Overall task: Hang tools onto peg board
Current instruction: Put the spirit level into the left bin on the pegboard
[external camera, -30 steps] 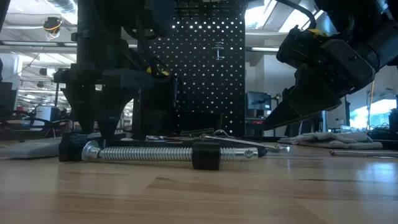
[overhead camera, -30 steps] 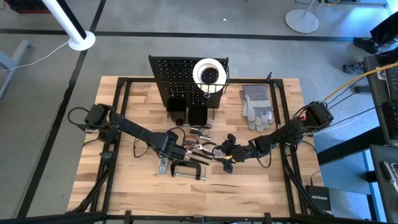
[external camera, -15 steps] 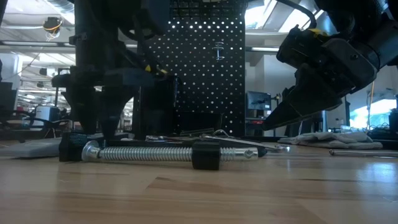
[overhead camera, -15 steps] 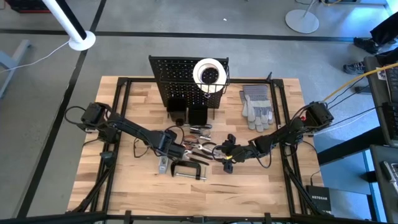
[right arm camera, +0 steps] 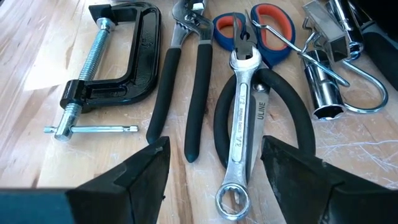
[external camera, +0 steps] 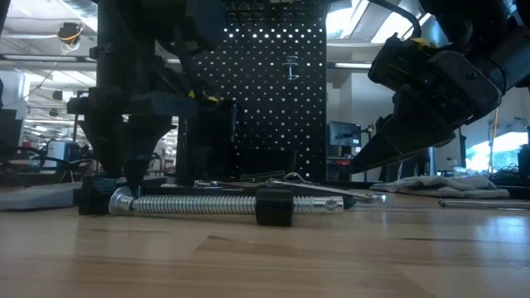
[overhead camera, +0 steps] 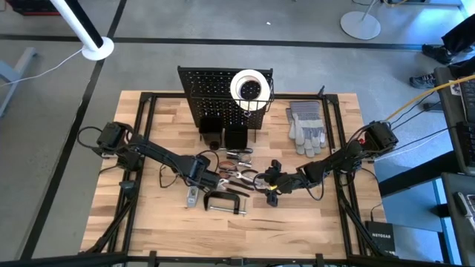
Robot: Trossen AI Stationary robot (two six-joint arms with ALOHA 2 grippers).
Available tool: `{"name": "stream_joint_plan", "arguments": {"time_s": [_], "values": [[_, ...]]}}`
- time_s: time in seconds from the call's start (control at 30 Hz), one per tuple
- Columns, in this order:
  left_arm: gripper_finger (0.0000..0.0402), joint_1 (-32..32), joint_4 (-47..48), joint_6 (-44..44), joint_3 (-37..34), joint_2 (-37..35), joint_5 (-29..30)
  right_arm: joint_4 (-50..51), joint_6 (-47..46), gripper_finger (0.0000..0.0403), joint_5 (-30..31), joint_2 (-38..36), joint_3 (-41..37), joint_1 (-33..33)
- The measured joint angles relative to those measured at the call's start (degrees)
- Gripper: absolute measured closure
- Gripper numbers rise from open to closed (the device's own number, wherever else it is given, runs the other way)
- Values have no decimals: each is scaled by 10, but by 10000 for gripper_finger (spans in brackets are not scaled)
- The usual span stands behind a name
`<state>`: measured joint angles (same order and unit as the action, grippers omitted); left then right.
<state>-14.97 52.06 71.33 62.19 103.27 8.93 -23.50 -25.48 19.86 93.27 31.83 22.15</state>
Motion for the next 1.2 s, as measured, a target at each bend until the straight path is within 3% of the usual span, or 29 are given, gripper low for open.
{"name": "stream_joint_plan", "arguments": {"time_s": [0.33, 0.57, 0.83, 1.2], "values": [[160, 3, 73, 64, -4, -60, 26, 0, 0, 151, 0, 0, 0, 0], [160, 3, -44, 82, -53, -60, 2, 1, 0, 151, 0, 0, 0, 0], [160, 5, -60, 102, -74, -63, -10, 0, 0, 151, 0, 0, 0, 0], [160, 0, 75, 107, -21, -100, -14, 0, 0, 151, 5, 0, 0, 0]]}}
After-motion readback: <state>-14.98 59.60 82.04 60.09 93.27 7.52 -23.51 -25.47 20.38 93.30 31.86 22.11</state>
